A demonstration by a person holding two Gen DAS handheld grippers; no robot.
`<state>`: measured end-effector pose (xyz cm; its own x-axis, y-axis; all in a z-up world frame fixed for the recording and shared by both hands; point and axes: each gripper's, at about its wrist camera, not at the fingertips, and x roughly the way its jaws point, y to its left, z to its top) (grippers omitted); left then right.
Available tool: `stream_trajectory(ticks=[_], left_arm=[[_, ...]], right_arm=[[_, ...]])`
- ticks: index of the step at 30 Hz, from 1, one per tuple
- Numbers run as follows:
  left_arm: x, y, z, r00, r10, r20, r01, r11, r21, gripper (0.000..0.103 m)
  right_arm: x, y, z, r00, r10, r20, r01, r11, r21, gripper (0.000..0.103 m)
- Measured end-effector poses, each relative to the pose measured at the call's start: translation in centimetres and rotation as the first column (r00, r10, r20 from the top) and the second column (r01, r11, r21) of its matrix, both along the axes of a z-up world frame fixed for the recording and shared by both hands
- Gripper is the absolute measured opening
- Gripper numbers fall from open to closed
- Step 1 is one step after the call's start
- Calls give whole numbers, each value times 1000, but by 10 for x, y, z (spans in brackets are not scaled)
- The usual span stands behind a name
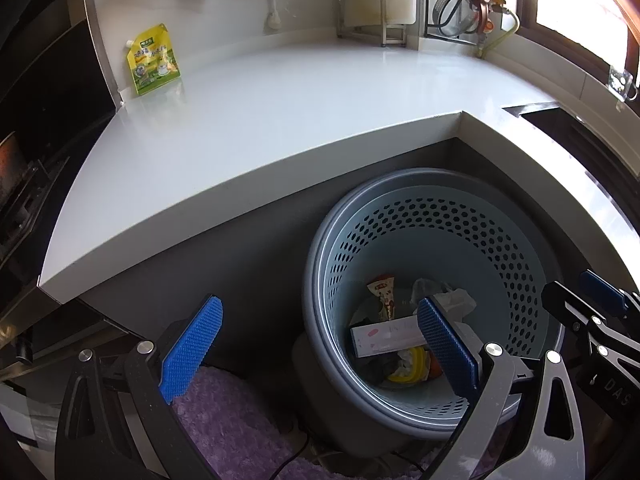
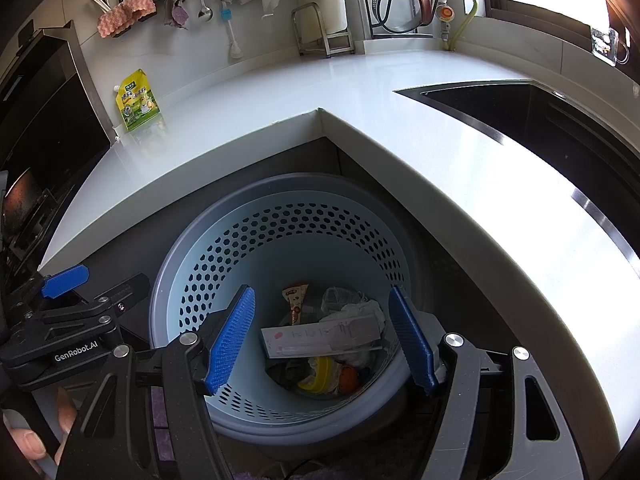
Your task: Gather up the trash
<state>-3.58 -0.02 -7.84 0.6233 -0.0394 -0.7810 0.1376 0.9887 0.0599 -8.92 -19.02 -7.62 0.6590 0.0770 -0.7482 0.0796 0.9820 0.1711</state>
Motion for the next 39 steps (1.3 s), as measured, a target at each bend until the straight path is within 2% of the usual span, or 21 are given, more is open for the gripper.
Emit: stream_trajectory(ticks=[39], left_arm=[[1,1,-2,1000,4,-10,-4,1000,-3,96]], right_arm=[[-1,1,0,1000,0,0,0,1000,-1,67]])
